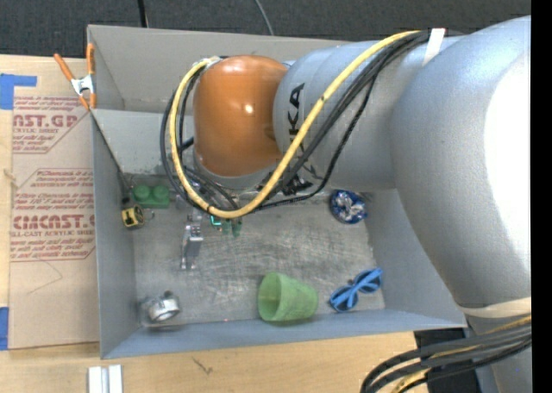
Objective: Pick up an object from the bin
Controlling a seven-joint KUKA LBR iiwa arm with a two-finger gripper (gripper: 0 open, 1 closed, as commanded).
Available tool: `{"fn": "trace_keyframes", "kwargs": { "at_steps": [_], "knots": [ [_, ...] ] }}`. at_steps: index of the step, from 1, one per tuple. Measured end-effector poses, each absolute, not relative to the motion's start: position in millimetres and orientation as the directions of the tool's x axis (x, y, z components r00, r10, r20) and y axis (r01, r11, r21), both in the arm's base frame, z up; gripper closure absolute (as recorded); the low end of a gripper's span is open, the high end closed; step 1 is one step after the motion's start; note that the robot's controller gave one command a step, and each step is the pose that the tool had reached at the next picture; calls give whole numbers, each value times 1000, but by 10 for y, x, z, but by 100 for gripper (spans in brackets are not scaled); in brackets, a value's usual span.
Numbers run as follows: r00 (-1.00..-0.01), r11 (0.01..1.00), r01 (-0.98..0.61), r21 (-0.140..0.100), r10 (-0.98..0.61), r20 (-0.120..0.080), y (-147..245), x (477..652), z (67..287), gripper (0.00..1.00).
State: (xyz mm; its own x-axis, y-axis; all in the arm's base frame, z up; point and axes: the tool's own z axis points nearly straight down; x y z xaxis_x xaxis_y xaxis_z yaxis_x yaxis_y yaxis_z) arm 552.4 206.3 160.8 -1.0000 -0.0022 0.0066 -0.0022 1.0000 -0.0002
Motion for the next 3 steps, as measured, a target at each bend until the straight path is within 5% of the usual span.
{"fn": "trace_keyframes", "kwargs": {
  "at_steps": [1, 2, 3],
  "knots": [
    [-972, 972, -233, -1, -233, 5, 1220, 4928, 1104, 0],
    [-918, 918, -398, -4, -398, -4, 303, 4927, 1852, 0],
    [-832, 833, -554, -8, -554, -19, -103, 4845, 806, 0]
  ]
}}
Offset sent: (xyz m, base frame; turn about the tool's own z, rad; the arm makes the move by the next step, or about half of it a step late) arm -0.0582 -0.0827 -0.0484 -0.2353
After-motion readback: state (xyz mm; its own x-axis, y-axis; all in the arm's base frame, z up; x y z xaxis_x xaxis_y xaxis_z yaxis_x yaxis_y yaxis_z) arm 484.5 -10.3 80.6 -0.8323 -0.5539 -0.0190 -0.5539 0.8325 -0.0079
